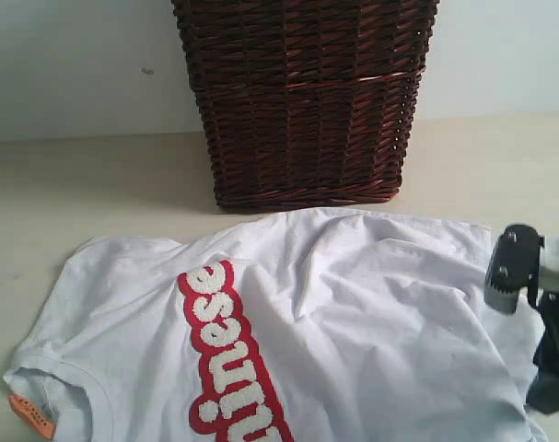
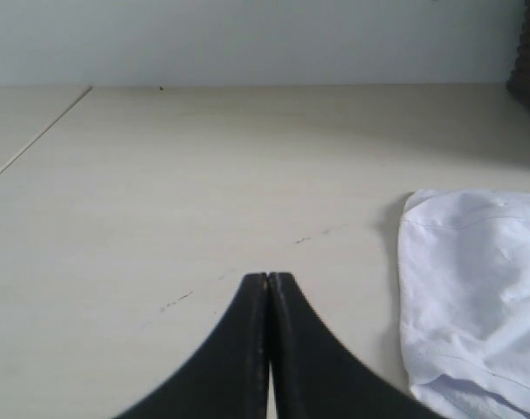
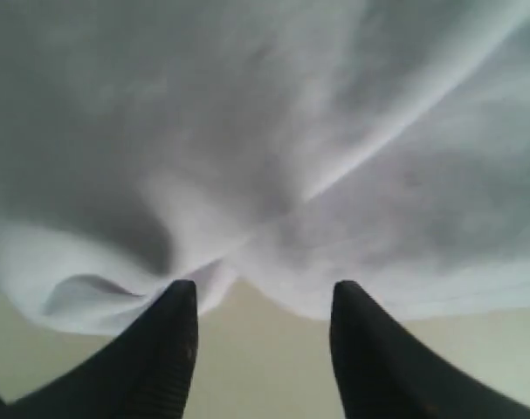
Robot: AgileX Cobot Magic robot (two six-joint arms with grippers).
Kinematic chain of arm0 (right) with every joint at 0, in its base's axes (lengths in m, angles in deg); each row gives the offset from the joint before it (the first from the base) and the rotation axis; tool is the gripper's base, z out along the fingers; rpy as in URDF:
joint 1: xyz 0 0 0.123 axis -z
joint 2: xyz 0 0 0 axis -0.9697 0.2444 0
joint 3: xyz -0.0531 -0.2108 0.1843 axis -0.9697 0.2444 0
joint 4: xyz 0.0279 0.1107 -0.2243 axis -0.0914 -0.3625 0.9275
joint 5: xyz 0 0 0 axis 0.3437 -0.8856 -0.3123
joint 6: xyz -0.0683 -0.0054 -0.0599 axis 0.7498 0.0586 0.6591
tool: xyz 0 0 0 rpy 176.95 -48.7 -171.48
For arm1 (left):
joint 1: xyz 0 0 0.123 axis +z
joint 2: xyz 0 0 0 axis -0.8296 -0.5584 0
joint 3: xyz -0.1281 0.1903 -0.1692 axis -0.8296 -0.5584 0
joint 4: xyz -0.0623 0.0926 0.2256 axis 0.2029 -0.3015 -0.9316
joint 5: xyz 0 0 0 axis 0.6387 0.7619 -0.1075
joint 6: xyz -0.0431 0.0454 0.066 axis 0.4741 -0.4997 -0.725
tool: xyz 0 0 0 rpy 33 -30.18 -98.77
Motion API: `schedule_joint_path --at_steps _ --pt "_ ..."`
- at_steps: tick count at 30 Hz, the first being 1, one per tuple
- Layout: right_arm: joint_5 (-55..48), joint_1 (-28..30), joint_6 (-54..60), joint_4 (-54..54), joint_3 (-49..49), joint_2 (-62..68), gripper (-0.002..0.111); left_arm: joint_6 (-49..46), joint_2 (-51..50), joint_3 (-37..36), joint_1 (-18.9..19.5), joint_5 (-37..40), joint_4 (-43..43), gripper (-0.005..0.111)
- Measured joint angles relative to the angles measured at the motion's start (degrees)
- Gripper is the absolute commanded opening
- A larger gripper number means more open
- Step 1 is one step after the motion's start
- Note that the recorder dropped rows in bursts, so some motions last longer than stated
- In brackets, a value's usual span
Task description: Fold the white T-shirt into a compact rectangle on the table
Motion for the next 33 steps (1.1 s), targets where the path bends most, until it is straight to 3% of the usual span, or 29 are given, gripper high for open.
schedule_joint_path --at_steps 8,14,19,27,33 --pt "9.3 0.0 5.1 -6.5 8.6 0.0 0.043 0.0 0.0 0.0 0.0 0.0 0.0 0.0" --pt "12.4 0.0 4.7 -10.5 8.7 1.8 0.013 0.0 0.0 0.0 0.0 0.0 0.0 0.0" --pt "12.8 0.0 2.0 -11.6 8.7 4.0 0.0 0.0 0.0 0.0 0.0 0.0 0.0 0.0" --pt "11.9 0.0 0.2 -12.4 8.8 -3.9 0.0 0.0 0.0 0.0 0.0 0.0 0.0 0.0" --pt "13.5 0.0 3.4 -23.1 8.8 -13.1 0.0 0.0 0.0 0.0 0.0 0.0 0.0 0.0"
